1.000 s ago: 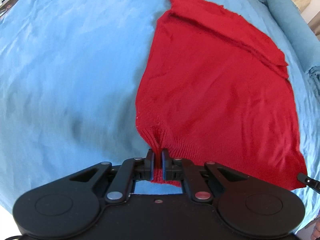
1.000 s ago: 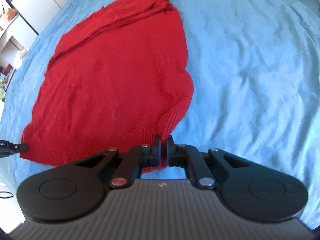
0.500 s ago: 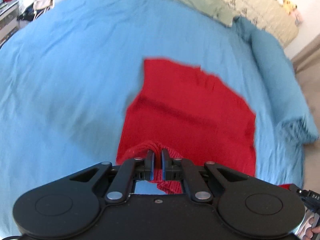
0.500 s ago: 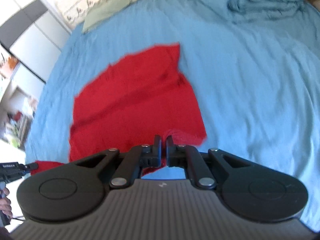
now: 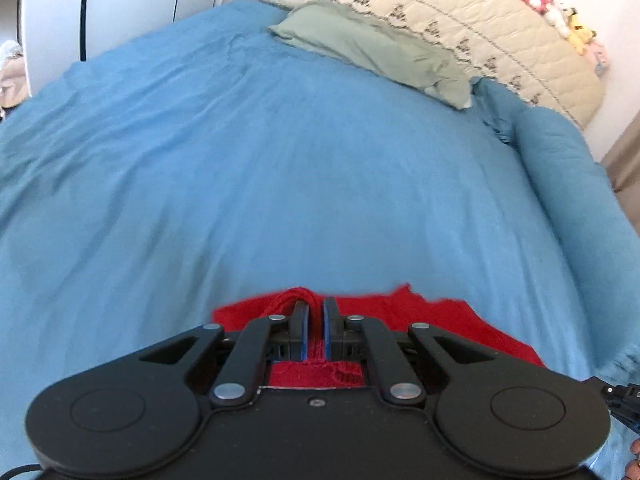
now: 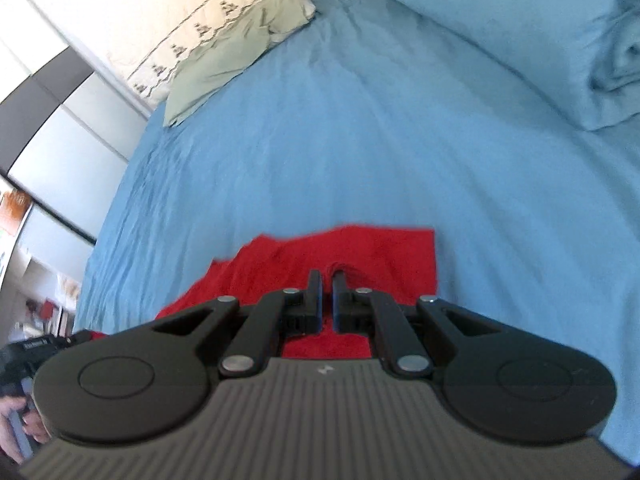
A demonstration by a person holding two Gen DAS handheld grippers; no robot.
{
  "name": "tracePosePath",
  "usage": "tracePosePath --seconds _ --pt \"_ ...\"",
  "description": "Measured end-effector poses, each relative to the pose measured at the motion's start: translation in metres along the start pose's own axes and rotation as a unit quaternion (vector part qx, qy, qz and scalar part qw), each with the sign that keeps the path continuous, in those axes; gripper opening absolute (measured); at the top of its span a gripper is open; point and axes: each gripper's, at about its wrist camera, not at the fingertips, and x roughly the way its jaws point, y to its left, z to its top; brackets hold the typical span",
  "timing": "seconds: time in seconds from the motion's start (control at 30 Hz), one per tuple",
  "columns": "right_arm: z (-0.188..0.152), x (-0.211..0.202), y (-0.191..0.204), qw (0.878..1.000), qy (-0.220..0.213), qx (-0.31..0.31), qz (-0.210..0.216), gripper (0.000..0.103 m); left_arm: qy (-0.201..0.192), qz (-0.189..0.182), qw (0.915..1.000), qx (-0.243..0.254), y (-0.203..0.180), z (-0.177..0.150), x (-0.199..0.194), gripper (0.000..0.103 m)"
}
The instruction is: Fold small clothes
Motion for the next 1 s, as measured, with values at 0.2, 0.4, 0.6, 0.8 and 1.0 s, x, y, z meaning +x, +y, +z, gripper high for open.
tracePosePath --seconds 0.2,0.4,0.6,0.8,1.0 --pt "0.019 0.059 -0.018 1.0 0.01 0.011 -0.003 0.02 0.021 0.026 0.999 -0.031 0.009 0.001 0.055 0.007" --pt "0.02 0.086 -0.029 0.999 0.023 0.008 -0.029 0.02 0.035 0.043 0.9978 -0.037 0.013 0.004 0.079 0.013" --pt "0.021 0.087 -0.024 0.998 -0.005 -0.017 -0.058 0.072 -0.003 0.069 0.9974 -0.021 0.015 0.009 0.064 0.065" --pt "0.013 0.028 0.017 0.99 -0.072 -0.121 -0.028 0.099 -0.029 0.059 0.9945 0.081 -0.01 0.0 -0.004 0.08" --pt "-0.049 0.018 0.046 0.981 -0.006 -0.186 0.051 0.103 0.037 -0.001 0.9829 0.18 -0.042 -0.067 -0.019 0.093"
